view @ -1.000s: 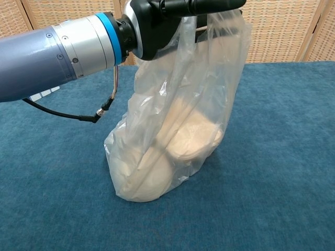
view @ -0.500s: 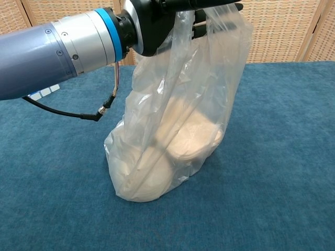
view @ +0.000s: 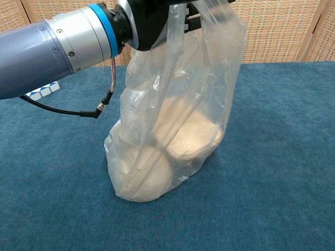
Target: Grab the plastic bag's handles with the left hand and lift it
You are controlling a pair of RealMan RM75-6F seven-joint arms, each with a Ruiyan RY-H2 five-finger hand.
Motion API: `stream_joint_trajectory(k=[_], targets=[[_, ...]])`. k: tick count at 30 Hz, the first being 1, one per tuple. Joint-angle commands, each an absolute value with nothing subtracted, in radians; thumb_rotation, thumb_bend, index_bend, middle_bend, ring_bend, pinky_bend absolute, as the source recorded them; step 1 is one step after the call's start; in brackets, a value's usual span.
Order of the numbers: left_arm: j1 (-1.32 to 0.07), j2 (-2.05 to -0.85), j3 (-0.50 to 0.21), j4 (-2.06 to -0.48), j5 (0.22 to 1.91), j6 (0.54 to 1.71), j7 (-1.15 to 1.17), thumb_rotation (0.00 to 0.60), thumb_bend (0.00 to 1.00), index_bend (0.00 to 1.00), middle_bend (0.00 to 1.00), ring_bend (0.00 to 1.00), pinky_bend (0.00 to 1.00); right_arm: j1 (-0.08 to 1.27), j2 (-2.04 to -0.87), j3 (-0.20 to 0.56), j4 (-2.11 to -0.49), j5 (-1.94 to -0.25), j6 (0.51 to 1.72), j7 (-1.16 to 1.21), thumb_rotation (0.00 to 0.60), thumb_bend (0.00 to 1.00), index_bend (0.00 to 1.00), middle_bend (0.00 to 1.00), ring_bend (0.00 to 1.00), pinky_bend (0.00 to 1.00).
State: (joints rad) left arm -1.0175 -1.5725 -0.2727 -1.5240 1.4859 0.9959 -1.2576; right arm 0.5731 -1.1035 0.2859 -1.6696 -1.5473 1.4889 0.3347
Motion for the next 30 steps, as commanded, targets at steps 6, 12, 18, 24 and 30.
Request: stream_joint_trajectory(k=[6, 12, 18, 24, 30], targets=[[-1.023, -1.565, -0.284, -1.530, 1.495, 0.999, -1.244, 0.600, 0.00, 0.00, 0.00, 0.07, 0.05, 0.492, -1.125, 0.242, -1.570, -1.494, 1.509, 0.372, 0.600, 0.00, 0.00, 0.15, 0.04, 0.13], [-1.042, -1.563, -0.304, -1.542, 1.505, 0.999, -1.262, 0.599, 0.00, 0.00, 0.00, 0.07, 0.08, 0.442, -1.148, 0.201, -1.545, -1.477, 1.510, 0.332, 0.600, 0.00, 0.00, 0.15, 0.04, 0.11], [-1.044, -1.574, -0.321, -1.546, 1.509, 1.028, -1.256, 0.565, 0.00, 0.00, 0.01, 0.07, 0.10, 0.406, -1.161, 0.156, -1.543, -1.444, 1.463, 0.262, 0.600, 0.00, 0.00, 0.15, 0.04, 0.08], [-1.038, -1.594, -0.325, -1.544, 1.517, 1.071, -1.225, 0.470, 0.00, 0.00, 0.01, 0.07, 0.15, 0.382, -1.176, 0.118, -1.562, -1.438, 1.431, 0.190, 0.600, 0.00, 0.00, 0.15, 0.04, 0.08], [-1.041, -1.600, -0.317, -1.563, 1.520, 1.067, -1.267, 0.468, 0.00, 0.00, 0.01, 0.07, 0.24, 0.361, -1.213, 0.100, -1.577, -1.452, 1.438, 0.140, 0.600, 0.00, 0.00, 0.15, 0.04, 0.08]])
